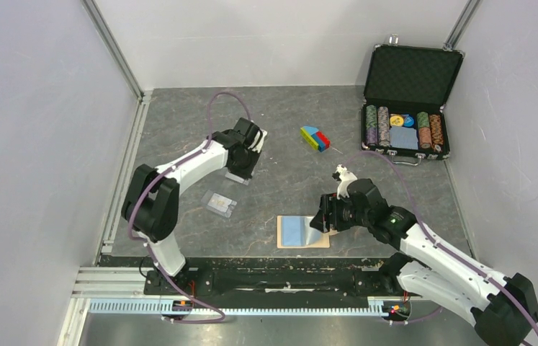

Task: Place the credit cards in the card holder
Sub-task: Move the storage box to the center of the board.

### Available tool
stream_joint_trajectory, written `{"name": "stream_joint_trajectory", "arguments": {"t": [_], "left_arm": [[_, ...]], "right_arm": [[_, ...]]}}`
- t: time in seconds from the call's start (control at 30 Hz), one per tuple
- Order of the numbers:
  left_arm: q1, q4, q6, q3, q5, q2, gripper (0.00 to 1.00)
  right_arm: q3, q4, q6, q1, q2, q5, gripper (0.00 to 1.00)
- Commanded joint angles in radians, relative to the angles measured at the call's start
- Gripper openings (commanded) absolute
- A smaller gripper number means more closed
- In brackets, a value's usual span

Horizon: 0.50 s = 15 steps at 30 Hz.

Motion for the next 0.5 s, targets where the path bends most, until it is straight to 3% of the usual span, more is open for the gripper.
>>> {"name": "stream_joint_trajectory", "arguments": {"t": [0.0,0.4,0.47], "left_arm": [[-0.004,-0.025,0.076,-0.074,0.078,-0.116,0.02],[-0.056,-0.037,0.117,-0.263,0.198,-0.351,0.02],[-0.086,-0.037,0.110,-0.291,0.193,-0.375,0.10]], "right_arm": [[0.086,0.024,-0.033,0.005,0.035,-0.015,0.67],[0.117,0.095,-0.029,0.005,0.103,-0.040,0.72],[0.129,0.112,-0.033,0.004,0.129,-0.048,0.74]]}}
